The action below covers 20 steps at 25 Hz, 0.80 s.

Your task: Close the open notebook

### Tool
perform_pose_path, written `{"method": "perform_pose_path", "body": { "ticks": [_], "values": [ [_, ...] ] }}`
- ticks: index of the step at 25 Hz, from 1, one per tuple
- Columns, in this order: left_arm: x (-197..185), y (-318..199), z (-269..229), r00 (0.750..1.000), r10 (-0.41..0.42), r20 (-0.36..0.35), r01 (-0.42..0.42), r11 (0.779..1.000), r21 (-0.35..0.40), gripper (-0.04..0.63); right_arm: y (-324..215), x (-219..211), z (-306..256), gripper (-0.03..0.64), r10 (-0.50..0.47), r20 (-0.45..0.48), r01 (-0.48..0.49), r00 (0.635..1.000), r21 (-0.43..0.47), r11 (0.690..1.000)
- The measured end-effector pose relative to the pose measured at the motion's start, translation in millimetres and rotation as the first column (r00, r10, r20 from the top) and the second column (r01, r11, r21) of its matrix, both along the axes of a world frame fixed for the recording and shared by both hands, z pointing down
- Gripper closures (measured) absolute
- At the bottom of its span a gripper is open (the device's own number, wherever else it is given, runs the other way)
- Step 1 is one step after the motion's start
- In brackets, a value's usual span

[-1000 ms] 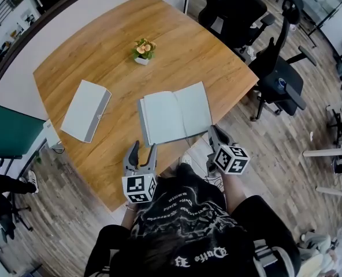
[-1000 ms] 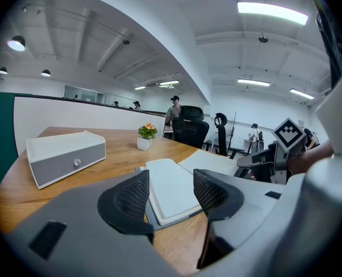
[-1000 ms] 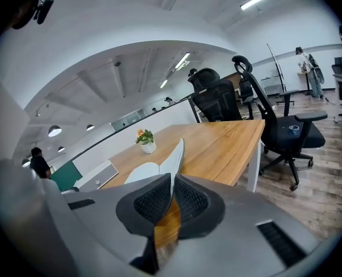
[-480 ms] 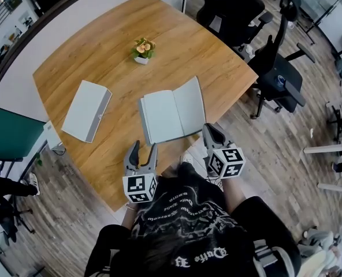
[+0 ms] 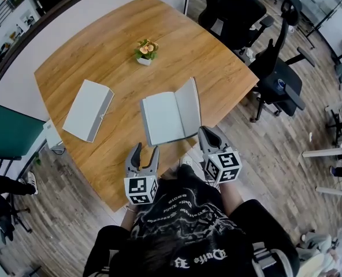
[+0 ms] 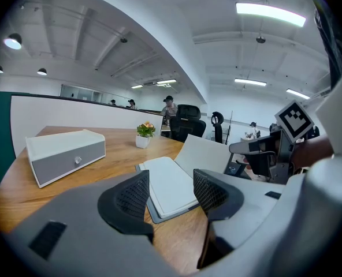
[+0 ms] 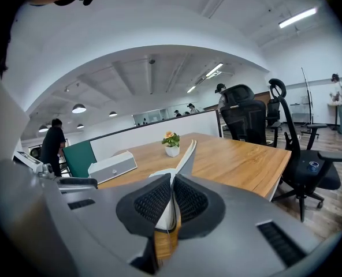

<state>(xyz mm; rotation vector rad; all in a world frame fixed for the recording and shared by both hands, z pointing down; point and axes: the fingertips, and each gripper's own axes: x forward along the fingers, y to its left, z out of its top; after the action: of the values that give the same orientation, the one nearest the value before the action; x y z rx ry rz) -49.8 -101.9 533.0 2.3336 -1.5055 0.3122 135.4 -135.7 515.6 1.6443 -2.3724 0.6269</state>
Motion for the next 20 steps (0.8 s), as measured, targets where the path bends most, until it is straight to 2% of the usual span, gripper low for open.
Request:
{"method": "perform_pose_path", "body": {
  "ticks": [8,20],
  "values": [
    [-9,1,0,1.0,0.002,-0.007,-0.002,1.0,-0.001,0.334,2,-30,-8,0.585,-0.065,-0.016,0.065,0.998,0.023,0.998],
    [-17,1,3,1.0,0.001,-0.009,-0.001,1.0,-0.011,0.334,4,-53,-10,0.585,-0.113,-0.027,0.113,0.993,0.025,0.993]
  ]
}}
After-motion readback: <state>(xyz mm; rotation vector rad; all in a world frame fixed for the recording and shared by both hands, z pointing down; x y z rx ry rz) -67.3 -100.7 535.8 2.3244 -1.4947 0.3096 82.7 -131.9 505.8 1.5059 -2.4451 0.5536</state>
